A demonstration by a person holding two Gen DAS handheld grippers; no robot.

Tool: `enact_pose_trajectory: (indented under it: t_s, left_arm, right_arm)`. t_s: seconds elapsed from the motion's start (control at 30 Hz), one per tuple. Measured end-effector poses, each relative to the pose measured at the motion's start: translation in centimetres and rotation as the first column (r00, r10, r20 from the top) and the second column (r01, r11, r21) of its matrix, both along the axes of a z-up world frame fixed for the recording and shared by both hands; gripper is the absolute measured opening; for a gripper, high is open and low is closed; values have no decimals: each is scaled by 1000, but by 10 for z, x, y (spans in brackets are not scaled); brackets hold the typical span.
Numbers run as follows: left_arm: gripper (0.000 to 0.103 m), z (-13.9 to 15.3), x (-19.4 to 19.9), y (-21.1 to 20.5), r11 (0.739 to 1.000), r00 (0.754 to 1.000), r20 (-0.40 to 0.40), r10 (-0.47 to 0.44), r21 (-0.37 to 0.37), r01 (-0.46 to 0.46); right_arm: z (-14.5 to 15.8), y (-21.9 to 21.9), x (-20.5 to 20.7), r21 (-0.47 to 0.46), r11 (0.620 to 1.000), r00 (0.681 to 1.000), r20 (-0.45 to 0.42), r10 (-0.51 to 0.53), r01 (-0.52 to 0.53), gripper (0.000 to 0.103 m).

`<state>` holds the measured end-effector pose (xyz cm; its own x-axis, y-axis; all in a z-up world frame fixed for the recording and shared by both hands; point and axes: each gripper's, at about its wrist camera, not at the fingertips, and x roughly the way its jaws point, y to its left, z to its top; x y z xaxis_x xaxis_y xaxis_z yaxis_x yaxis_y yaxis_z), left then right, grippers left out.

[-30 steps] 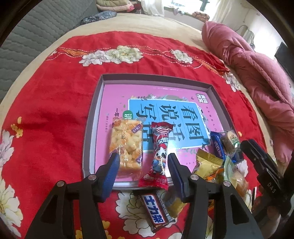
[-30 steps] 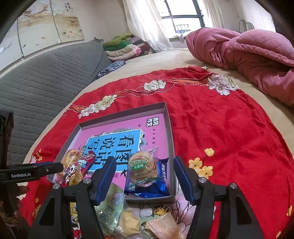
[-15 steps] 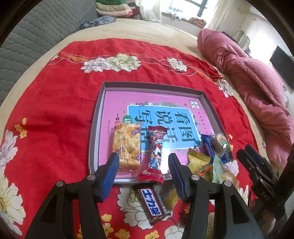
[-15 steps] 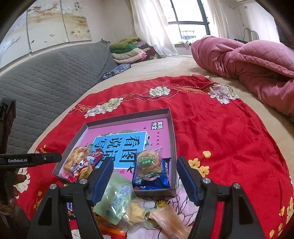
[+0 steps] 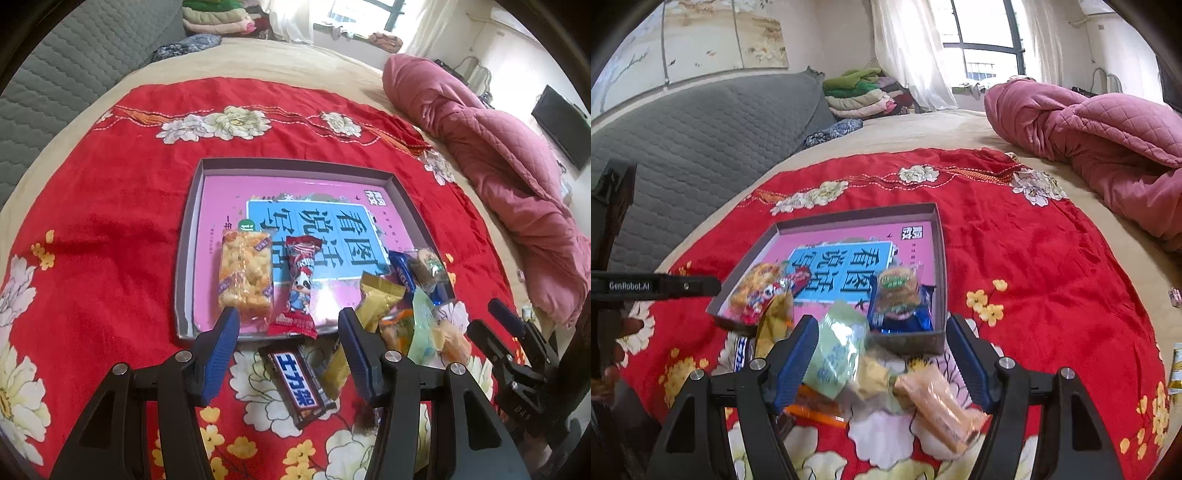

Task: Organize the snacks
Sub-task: 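Withdraw both open tools from the tray toward the loose snack pile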

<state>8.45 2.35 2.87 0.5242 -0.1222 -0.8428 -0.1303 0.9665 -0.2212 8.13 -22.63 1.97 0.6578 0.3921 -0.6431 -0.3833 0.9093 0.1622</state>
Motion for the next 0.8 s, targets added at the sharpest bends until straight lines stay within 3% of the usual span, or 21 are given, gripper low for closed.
enact_pose_trajectory:
  t_s: [0.8]
  left_arm:
    - [57, -17, -14, -19, 997, 996, -63, -68, -42, 65]
  right_arm:
    - [-27, 19, -25, -220, 972, 995, -65, 74, -86, 71]
